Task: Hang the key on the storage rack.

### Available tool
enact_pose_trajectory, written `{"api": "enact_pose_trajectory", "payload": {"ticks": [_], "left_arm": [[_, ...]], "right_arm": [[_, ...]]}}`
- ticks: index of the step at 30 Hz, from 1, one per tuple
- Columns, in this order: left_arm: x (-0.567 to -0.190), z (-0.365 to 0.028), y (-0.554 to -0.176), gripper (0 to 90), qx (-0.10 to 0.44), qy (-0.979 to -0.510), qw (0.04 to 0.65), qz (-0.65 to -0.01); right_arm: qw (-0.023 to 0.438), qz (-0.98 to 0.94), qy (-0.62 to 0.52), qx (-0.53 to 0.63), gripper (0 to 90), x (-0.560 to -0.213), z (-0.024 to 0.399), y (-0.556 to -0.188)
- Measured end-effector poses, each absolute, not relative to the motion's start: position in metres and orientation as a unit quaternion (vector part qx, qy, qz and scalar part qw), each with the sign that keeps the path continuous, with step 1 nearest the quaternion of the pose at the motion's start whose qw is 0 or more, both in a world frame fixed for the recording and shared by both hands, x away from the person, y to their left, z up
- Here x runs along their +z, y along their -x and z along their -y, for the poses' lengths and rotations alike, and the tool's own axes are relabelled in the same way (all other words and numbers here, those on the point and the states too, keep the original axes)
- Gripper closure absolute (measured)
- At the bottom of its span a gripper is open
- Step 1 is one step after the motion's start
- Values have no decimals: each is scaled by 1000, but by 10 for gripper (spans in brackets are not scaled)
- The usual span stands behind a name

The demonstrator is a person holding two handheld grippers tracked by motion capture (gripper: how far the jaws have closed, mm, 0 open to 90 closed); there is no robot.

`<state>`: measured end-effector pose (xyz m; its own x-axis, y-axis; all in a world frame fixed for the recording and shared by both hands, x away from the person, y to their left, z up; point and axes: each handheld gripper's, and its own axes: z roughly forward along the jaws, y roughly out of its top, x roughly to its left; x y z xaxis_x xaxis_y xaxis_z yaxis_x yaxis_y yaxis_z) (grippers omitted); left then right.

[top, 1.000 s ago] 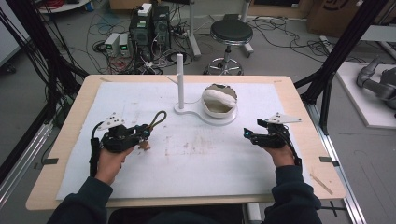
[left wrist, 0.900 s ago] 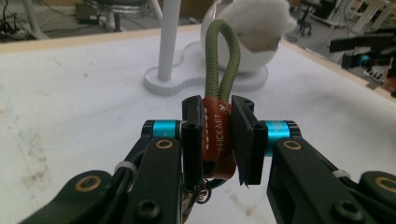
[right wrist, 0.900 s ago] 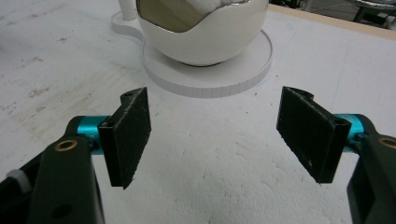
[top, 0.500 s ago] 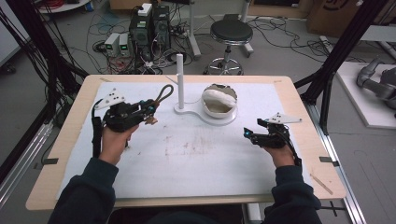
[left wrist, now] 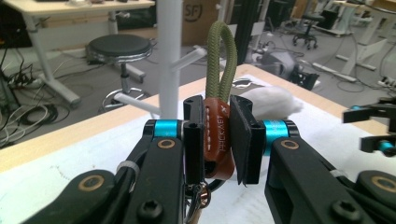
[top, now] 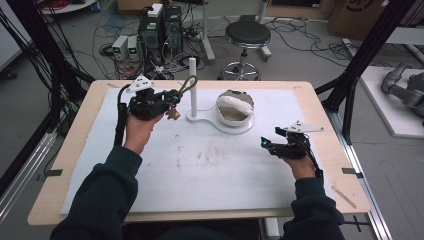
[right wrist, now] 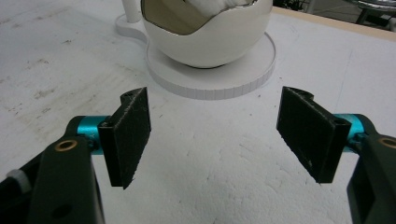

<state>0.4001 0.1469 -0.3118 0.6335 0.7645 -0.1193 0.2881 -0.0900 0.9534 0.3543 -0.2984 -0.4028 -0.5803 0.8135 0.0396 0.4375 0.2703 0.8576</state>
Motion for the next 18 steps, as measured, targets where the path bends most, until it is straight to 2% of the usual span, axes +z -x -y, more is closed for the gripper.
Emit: {"api": "enact_pose_trajectory", "payload": {"ticks": [9, 18], "left_arm": [[-325, -145, -421, 763, 207, -705, 541, -408], [-331, -134, -432, 757, 217, -725, 516, -401]], "right_arm": [[209, -771, -404, 446, 265, -404, 298, -355], [208, -771, -403, 447, 264, -404, 298, -355]]}}
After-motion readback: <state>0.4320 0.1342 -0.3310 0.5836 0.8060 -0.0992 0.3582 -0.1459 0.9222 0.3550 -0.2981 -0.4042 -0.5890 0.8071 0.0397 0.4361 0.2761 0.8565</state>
